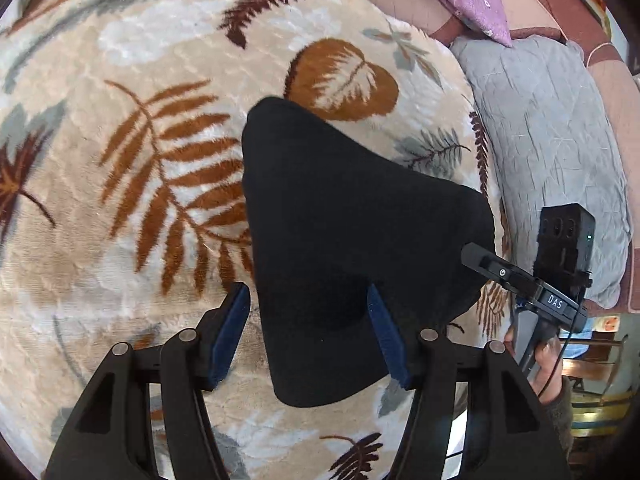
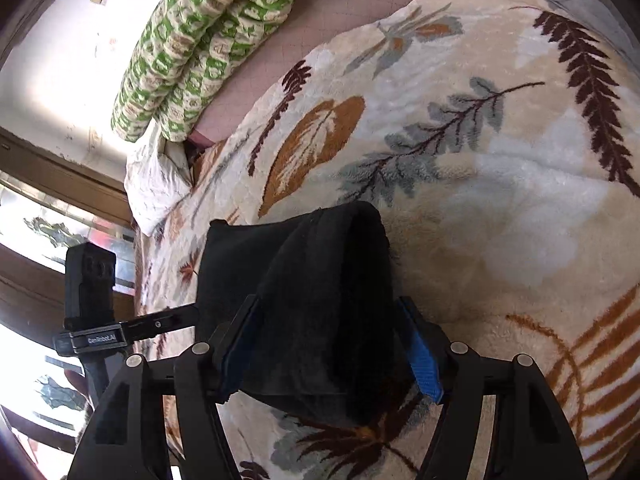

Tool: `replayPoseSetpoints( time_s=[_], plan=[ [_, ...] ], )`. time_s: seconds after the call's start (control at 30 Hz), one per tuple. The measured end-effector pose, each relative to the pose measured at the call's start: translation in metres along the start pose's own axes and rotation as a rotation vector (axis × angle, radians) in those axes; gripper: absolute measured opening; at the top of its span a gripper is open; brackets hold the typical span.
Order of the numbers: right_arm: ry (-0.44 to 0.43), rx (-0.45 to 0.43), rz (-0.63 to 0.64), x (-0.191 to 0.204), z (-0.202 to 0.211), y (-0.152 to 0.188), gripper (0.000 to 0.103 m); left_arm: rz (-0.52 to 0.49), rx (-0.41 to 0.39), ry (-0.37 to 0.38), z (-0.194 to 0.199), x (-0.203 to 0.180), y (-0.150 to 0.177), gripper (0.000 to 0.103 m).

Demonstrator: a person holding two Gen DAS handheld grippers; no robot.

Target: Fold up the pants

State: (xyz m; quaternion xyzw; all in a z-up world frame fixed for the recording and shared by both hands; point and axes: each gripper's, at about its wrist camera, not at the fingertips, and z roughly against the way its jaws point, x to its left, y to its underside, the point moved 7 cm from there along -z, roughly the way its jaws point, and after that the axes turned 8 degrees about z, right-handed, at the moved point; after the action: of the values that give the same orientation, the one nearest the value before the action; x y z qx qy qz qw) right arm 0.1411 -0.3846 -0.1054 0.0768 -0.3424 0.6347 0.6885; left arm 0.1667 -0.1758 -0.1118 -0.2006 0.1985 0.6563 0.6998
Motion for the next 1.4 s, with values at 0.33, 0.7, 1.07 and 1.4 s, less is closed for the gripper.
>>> replayPoseSetpoints(
  time_s=[0.33,0.7,1.07,1.4],
  plan=[
    [-0.203,0.048,-0.02,-0.016,-0.017,0.006,0.072,0.049,0.021,0.14,-0.019,-0.001,0.001,0.067],
    [-0.013,0.033,0.044,0.003,-0.009,0.013,0.032,-0.001,-0.112,0.125,0.015,-0.011,0.019,0.018],
    [-0.045,0.022,0.099,0.108,-0.01,0.044,0.03,0.065,-0.218,0.127,0.112,0.07,0.056,0.018],
    [-0.144,0.122,0.181,0.228,-0.096,0.085,0.03,0.189,-0.228,0.008,0.15,0.187,0.09,0.018]
  ],
)
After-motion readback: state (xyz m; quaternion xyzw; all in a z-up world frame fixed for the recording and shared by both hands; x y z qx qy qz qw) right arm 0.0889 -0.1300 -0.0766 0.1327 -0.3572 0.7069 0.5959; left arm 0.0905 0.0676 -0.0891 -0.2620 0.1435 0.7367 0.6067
